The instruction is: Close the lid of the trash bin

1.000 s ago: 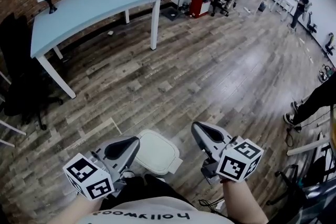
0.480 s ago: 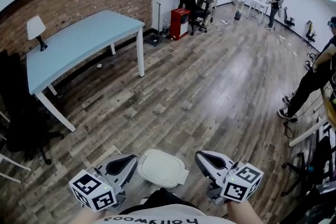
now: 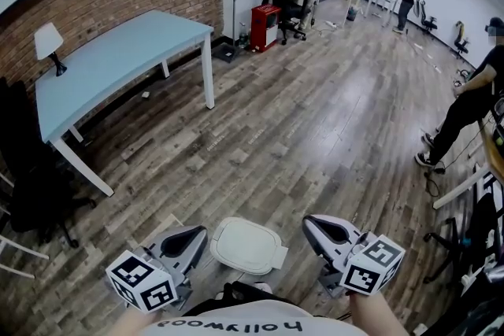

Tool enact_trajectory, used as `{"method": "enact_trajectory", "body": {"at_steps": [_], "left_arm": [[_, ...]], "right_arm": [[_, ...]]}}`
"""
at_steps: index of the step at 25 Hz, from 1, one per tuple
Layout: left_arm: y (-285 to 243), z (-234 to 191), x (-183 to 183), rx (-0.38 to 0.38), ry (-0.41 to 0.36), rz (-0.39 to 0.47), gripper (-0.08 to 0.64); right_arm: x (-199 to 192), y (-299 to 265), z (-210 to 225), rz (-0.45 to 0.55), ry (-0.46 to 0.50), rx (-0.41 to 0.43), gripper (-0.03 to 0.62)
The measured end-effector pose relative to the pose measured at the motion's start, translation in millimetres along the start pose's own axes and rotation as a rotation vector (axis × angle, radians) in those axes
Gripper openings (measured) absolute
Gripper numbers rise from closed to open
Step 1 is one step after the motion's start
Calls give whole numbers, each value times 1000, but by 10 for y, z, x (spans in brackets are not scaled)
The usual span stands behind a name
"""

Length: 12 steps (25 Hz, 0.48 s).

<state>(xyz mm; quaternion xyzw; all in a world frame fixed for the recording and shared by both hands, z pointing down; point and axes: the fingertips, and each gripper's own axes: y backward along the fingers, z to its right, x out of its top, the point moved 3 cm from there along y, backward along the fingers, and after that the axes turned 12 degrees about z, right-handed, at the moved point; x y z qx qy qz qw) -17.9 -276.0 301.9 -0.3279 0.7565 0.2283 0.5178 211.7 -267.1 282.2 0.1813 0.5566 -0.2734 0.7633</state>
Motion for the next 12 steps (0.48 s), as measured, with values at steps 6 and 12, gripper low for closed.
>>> {"method": "enact_trajectory", "body": {"at_steps": [6, 12], "left_arm": [[-71, -94, 54, -7, -4, 11, 6], [-107, -182, 38, -1, 2, 9, 6]], "right_arm": [[-4, -85, 33, -10, 10, -1, 9], [-2, -155, 84, -8, 13, -2, 9]]}}
